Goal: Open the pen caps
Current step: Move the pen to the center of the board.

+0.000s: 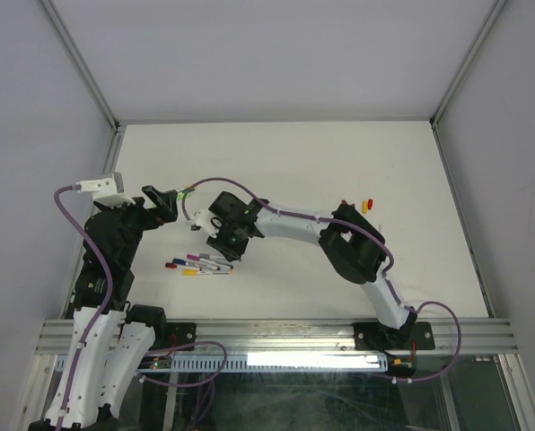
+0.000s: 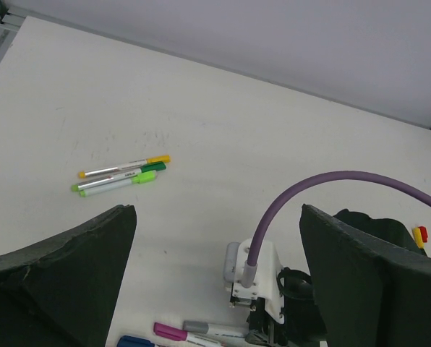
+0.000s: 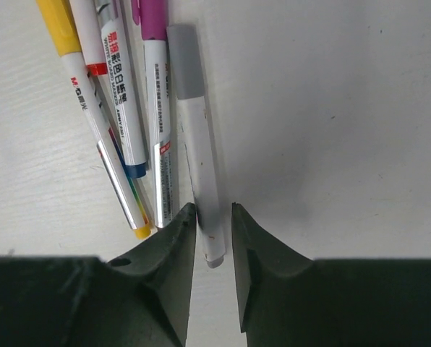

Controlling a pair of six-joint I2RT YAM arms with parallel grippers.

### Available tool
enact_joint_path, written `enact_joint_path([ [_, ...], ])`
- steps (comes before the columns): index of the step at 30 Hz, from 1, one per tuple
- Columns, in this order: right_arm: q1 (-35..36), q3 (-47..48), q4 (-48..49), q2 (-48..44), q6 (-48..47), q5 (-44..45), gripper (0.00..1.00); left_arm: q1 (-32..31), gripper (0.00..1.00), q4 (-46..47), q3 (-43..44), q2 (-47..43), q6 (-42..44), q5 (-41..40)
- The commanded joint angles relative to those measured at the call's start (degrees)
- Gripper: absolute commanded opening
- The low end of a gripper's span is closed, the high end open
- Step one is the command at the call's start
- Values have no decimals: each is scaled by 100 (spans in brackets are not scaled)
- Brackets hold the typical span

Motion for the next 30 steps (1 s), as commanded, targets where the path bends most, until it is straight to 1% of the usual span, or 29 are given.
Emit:
enact_joint_path([
  [1,31,251,11,26,-34,268,26,74,99,164,23,-60,153,-39],
  [7,-85,62,43,-140,-193,688,12,67,99,166,24,-51,148,-28],
  [9,-183,-123,107,-270,-289,819,9,71,99,161,27,-51,146,-26],
  [13,-482,-528,146,-612,-460,922,5,73,99,166,28,-56,148,-9],
  [18,-975,-1227,143,-1162,-810,1056,5,74,99,165,21,-51,145,20],
  [24,-1502,-1879,87,-1608,-1045,1075,9,72,99,174,20,-27,141,80],
  [27,-1663,-2022,103,-1672,-1068,1060,10,67,99,174,15,19,133,157],
  [30,-1667,-1992,36,-1647,-1100,1047,14,74,99,206,20,115,113,361],
])
